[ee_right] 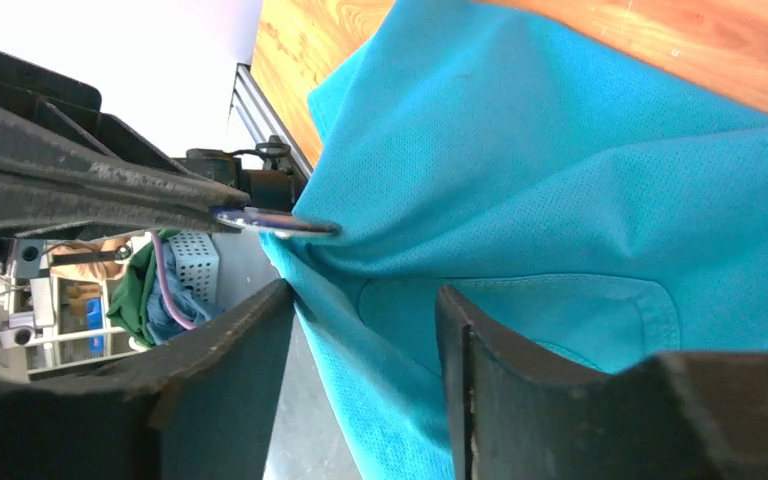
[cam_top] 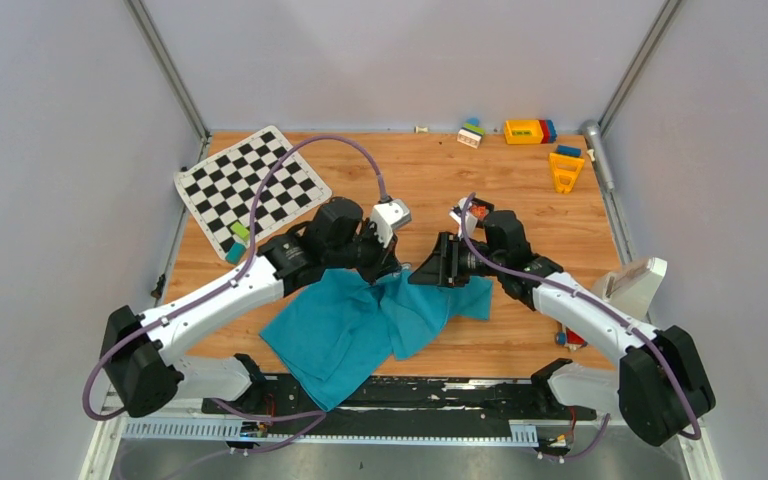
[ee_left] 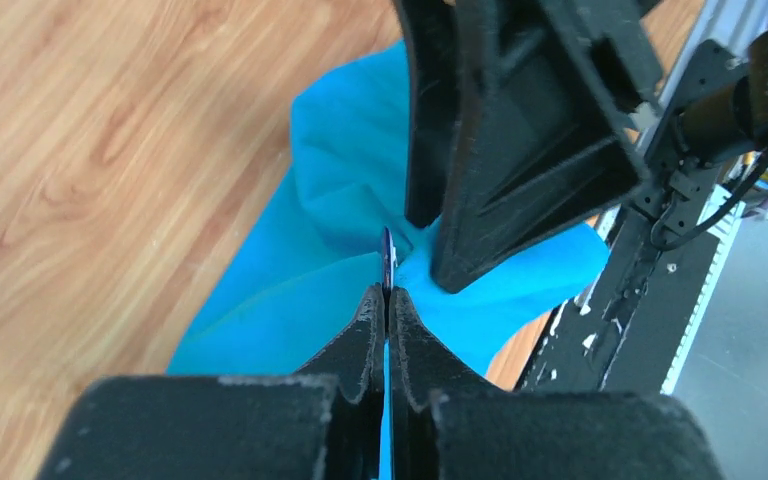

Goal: Remove the brooch from the garment
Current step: Remove the brooch from the clothes.

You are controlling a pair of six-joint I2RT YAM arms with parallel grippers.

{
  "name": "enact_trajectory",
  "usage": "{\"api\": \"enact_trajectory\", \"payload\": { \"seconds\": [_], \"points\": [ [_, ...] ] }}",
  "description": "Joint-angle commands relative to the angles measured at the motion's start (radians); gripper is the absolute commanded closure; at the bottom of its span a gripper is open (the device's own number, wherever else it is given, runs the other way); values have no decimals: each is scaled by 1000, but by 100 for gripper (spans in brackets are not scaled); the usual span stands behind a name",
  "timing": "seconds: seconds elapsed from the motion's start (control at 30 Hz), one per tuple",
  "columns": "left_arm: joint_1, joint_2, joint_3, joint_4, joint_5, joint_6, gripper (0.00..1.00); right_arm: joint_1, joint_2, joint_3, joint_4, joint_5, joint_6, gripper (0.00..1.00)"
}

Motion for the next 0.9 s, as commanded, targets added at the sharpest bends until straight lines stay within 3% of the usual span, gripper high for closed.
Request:
{"api": "enact_trajectory", "payload": {
  "seconds": [0.0,0.1,0.17,0.3,0.57,0.87],
  "points": [
    [4,64,184,-362,-97,-54,100,-4,-53,-17,99,19,-42,40],
    [3,115,265,-506,-152,-63,100,0,-89,-48,173,33,-38,37],
    [12,123,290,-506,-114,-83,100,1,-105,-70,231,35,-20,37],
    [84,128,258,-392,145,-125,100,18,-132,-132,375,49,60,33],
    [188,132,169,-190,383,-262,100,86,-153,-219,519,184,162,28],
    [202,121,101,-47,477,-384,100,114,-141,-271,638,270,257,43]
  ]
}}
